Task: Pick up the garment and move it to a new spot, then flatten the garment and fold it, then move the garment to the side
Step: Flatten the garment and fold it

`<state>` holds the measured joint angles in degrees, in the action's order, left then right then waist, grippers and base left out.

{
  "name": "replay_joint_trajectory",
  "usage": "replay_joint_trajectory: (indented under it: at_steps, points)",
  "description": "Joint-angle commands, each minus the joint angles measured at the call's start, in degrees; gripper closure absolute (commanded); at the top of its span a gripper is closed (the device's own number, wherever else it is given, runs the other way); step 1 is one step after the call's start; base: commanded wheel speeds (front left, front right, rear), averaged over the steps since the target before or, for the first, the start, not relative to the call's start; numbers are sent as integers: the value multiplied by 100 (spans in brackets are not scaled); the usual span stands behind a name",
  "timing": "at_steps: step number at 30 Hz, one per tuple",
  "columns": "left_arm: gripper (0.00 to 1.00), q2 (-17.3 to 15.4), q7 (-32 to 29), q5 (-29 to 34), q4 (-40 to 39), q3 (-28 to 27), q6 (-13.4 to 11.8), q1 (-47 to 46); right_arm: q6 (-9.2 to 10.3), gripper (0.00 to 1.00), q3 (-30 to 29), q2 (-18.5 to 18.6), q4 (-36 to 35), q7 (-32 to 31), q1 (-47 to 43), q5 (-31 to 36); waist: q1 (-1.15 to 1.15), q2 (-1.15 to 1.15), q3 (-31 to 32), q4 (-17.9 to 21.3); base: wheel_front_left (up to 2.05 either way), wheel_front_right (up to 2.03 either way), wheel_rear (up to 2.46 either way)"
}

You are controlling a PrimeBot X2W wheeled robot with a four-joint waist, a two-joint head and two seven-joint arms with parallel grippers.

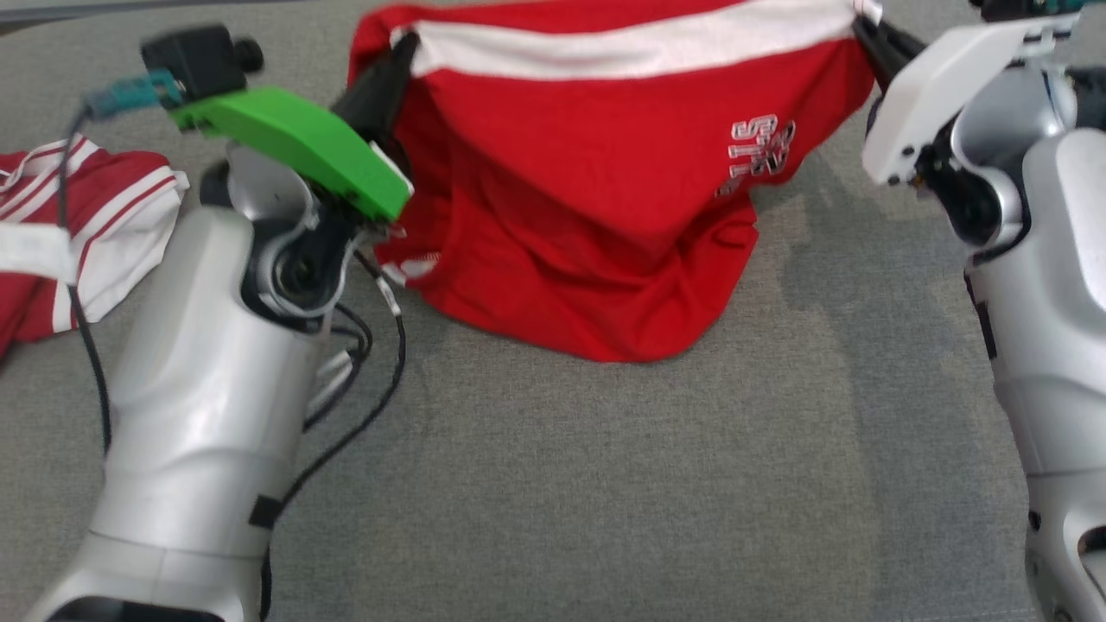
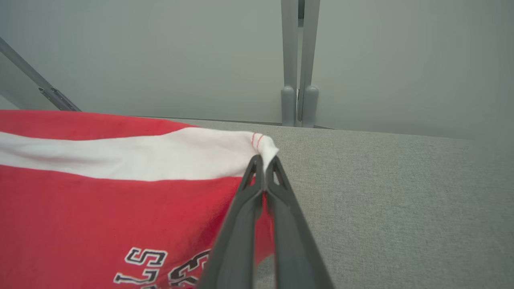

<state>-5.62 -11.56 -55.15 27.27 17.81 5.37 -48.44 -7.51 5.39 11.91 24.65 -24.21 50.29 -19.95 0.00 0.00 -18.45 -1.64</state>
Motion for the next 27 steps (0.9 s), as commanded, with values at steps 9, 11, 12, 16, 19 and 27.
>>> replay_joint_trajectory:
  at_steps: [9,11,12,16,19,27]
  points:
    - [100,-284,-871,-600,-407,-503,-190,-1843,2,100,521,226,115,462,2022,46,0,0,-1359,523,0,0,0]
    - [100,-380,-1049,-589,-529,-525,-275,-2199,4,100,574,268,228,736,2473,233,0,0,-1609,578,0,0,0]
    - [100,-405,-1103,-602,-574,-544,-287,-2344,4,100,579,274,304,924,2659,357,0,0,-1694,595,0,0,0]
    - [100,-505,-1003,-548,-696,-723,-394,-2962,5,100,459,288,663,1567,3413,884,0,0,-1963,625,0,0,0]
    - [100,-508,-750,-437,-693,-820,-364,-3335,5,100,212,210,957,2043,3863,1237,0,0,-2041,618,0,0,0]
    - [100,-351,449,-187,-602,-1074,-53,-4085,7,100,-349,57,1204,3466,4748,2414,0,0,-1985,582,0,0,0]
